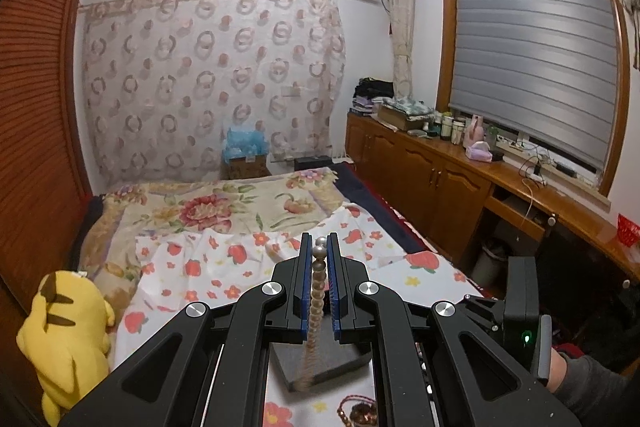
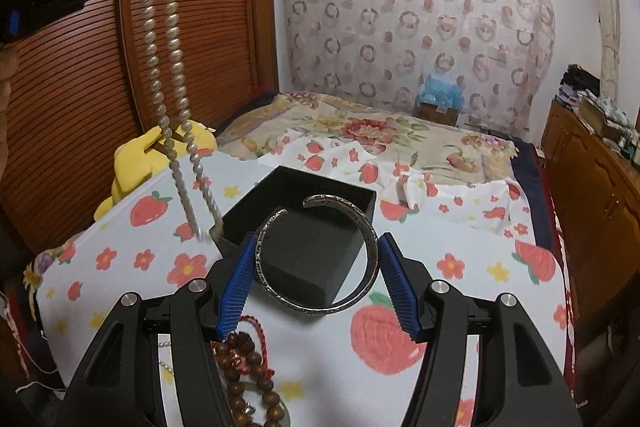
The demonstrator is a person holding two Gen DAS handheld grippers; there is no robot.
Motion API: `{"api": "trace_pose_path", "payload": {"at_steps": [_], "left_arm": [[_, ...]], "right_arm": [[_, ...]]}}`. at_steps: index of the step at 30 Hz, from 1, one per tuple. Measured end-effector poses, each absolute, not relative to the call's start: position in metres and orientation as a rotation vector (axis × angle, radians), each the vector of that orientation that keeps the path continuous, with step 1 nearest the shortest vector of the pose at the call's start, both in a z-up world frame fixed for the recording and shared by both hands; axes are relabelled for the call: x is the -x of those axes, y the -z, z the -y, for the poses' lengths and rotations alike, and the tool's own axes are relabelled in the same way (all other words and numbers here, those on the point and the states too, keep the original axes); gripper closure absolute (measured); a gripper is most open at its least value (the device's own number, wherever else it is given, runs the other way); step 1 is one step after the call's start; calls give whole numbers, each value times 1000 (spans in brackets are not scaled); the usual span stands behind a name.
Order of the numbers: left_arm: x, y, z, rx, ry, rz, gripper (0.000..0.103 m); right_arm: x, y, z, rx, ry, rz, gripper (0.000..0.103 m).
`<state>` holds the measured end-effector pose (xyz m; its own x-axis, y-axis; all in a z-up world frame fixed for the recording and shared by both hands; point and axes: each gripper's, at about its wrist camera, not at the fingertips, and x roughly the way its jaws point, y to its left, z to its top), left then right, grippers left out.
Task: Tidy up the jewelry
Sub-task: 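Lift the pearl necklace with the left tool toward the black box, then lower the pearls into the black box and open the left tool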
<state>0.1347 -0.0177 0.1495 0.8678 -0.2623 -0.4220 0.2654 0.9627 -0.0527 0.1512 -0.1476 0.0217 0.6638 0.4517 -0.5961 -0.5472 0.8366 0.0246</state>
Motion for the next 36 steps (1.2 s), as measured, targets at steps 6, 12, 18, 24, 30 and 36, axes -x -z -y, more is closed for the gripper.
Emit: {"api": "trace_pose_path", "payload": {"at_steps": [6, 12, 18, 24, 30, 36], "left_arm": [[-157, -149, 25, -27, 250, -455, 97], [-178, -128, 24, -14, 238, -496, 97], [-191, -90, 22, 0, 225, -557, 97], [-201, -56, 20, 4, 213, -626, 96], [-201, -48, 13, 24, 212, -635, 89], [-182, -39, -1, 42, 200, -629, 83]], "right_arm": [[-164, -18, 139, 185, -571, -625, 40], [-176, -12, 134, 194, -578, -630, 40], [-183, -3, 122, 216, -577, -641, 40], [-189, 8, 115, 224, -581, -654, 40], [-193, 10, 106, 232, -591, -650, 40], [-201, 17, 97, 240, -594, -677, 40]]}}
